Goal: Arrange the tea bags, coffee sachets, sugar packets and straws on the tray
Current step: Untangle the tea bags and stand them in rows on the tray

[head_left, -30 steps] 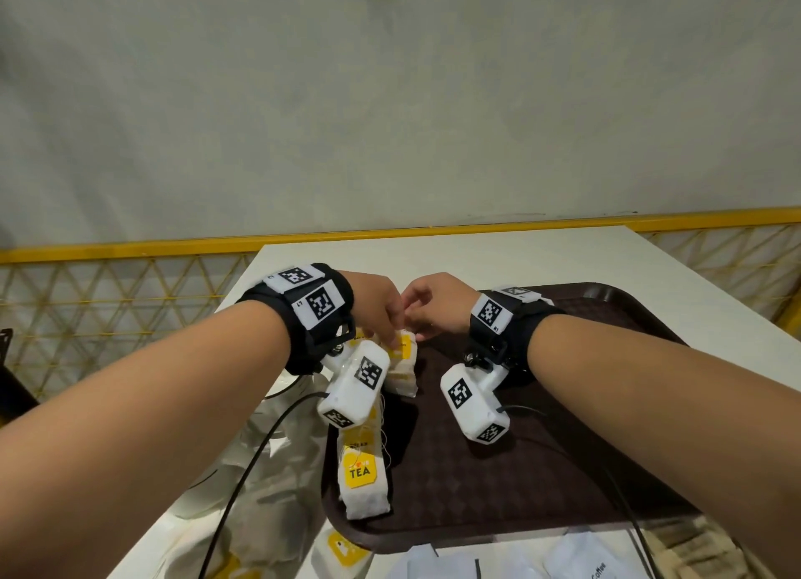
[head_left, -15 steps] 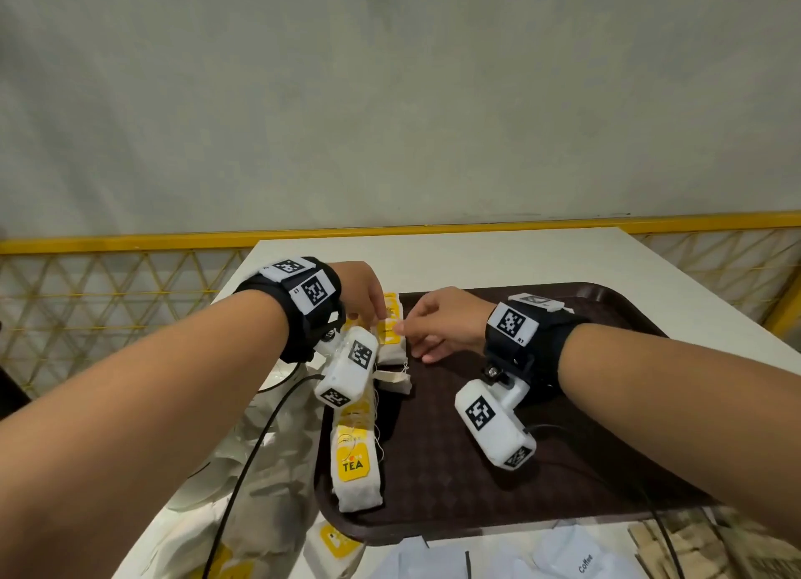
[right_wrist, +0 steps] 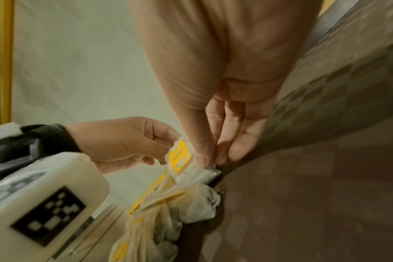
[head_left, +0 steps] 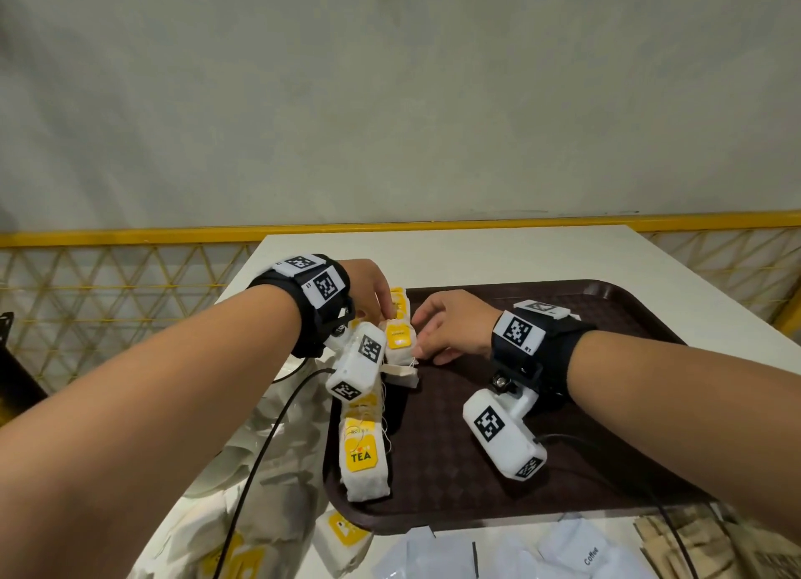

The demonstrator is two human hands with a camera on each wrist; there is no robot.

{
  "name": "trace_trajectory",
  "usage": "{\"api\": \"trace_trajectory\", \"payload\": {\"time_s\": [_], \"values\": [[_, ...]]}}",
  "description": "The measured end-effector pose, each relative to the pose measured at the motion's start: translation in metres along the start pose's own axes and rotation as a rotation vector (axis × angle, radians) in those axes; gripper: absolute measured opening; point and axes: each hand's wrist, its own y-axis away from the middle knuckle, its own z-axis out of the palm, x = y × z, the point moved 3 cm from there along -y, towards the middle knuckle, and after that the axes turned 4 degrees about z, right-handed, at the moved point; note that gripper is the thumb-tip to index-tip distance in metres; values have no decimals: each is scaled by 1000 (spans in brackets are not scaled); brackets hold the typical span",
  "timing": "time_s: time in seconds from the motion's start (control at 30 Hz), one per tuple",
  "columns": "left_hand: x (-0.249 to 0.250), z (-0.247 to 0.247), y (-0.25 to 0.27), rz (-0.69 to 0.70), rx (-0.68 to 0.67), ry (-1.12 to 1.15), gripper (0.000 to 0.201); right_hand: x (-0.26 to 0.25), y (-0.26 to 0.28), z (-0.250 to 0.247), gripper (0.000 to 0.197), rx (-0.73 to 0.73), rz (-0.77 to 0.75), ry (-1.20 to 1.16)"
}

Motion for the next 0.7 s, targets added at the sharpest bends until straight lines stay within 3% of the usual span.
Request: {"api": "trace_trajectory", "payload": {"time_s": [0.1, 0.27, 0.43, 0.6, 0.7], "values": [[4, 2, 1, -12, -33, 9, 5, -1, 2, 1, 33, -3, -26, -33], [0, -3, 5, -70, -24, -18, 33, -2, 1, 6, 32, 6, -6, -30], [-5, -3, 7, -35, -59, 17, 4, -3, 2, 10, 32, 10, 3, -50], [2, -1, -1, -35, 22, -24, 2, -4, 2, 10, 32, 37, -11, -5], [-1, -1, -7, -83, 80, -32, 15, -2, 1, 10, 32, 48, -10, 12]]}}
